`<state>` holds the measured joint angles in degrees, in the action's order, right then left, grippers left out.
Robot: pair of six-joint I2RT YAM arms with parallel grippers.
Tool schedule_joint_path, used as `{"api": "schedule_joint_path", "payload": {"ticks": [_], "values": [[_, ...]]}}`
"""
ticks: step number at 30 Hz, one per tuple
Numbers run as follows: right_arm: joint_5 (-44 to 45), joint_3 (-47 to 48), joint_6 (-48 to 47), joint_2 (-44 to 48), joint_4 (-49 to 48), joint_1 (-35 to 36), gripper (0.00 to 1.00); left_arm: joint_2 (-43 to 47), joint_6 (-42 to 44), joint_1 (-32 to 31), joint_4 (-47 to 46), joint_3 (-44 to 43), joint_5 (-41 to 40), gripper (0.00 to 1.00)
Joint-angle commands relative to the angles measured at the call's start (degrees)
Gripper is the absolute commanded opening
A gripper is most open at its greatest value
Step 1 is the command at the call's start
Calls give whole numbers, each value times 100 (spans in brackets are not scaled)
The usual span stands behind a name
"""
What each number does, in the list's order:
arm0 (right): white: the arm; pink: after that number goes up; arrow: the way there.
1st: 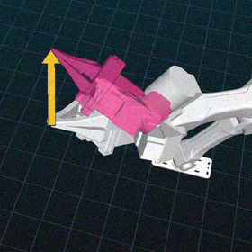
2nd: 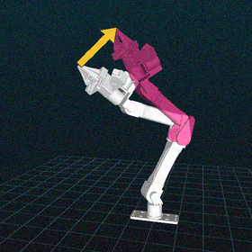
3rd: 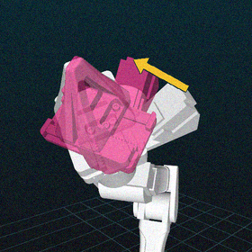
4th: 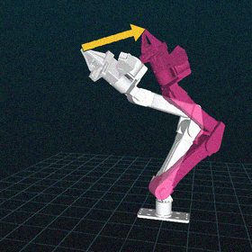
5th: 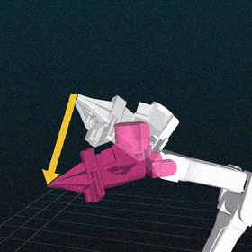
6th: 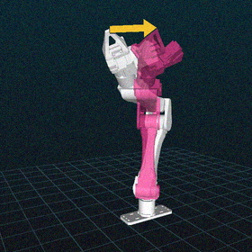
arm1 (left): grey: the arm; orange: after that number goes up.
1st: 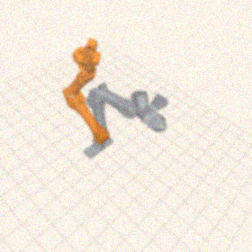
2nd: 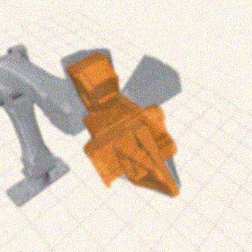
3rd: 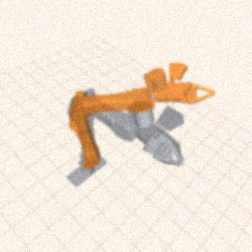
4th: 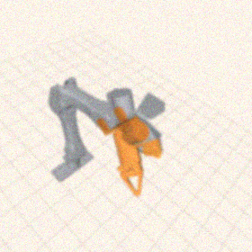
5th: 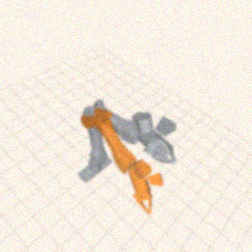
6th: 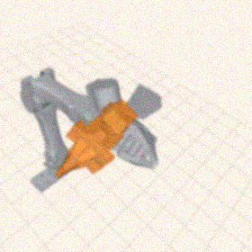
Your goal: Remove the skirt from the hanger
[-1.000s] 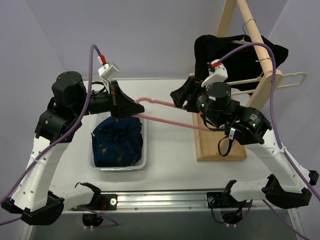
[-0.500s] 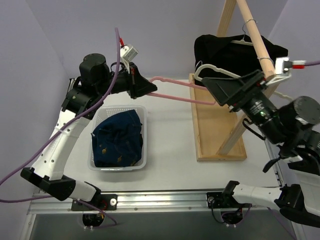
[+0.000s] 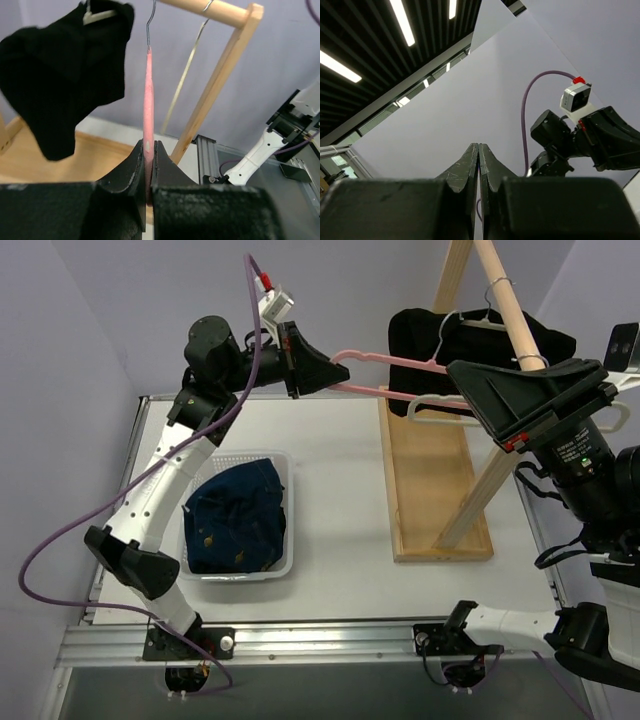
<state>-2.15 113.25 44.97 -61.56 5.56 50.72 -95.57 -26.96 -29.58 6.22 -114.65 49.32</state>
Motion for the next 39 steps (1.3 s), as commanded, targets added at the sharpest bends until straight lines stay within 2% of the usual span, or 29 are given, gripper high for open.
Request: {"api": "schedule_joint_path", "payload": {"ticks": [1,4,9,13,17,18,19,20,21,25,27,31,34,37,38,39], "values": [[-242,224,-67,-49,-504,8,0,-556,-941,-152,-1806,-733,789,2],[-242,110,-76,56,-837,-1,0,-1110,-1223,-319,-2176,-1322,913,2],[-180,74,-50,100,-829,-9,0,-1885,-1417,-759,-2186,-2349,878,2],[-136,171,-50,92,-697,-27,0,-2422,-1444,-953,-2046,-2798,895,2],[-49,197,-94,153,-583,-27,0,-2528,-1435,-1023,-2002,-2712,1027,2],[-22,189,-120,170,-452,-27,0,-2493,-1383,-988,-1889,-2668,1044,9],[4,154,-146,188,-372,-27,0,-2441,-1330,-953,-1844,-2459,1036,40],[100,162,-164,197,-319,-27,0,-2362,-1251,-918,-1826,-2292,966,54],[136,153,-181,180,-171,-27,0,-2161,-1015,-813,-1774,-2107,905,61],[198,92,-261,127,50,-27,0,-1930,-407,-515,-1273,-1841,719,75],[180,22,-278,83,33,-27,0,-1948,-293,-356,-1193,-1921,763,96],[198,-5,-313,4,76,-27,0,-2053,-423,302,-1499,-1947,588,94],[198,-5,-331,-23,138,-27,0,-2561,-1125,637,-2281,-2358,649,94],[391,74,-410,-67,200,-27,0,-3641,-2302,893,-3273,-3727,912,94],[408,100,-428,-93,226,-27,0,-4245,-2740,945,-3755,-4158,930,94],[426,135,-480,-102,235,-27,0,-4486,-2875,946,-4003,-4884,939,94]]}}
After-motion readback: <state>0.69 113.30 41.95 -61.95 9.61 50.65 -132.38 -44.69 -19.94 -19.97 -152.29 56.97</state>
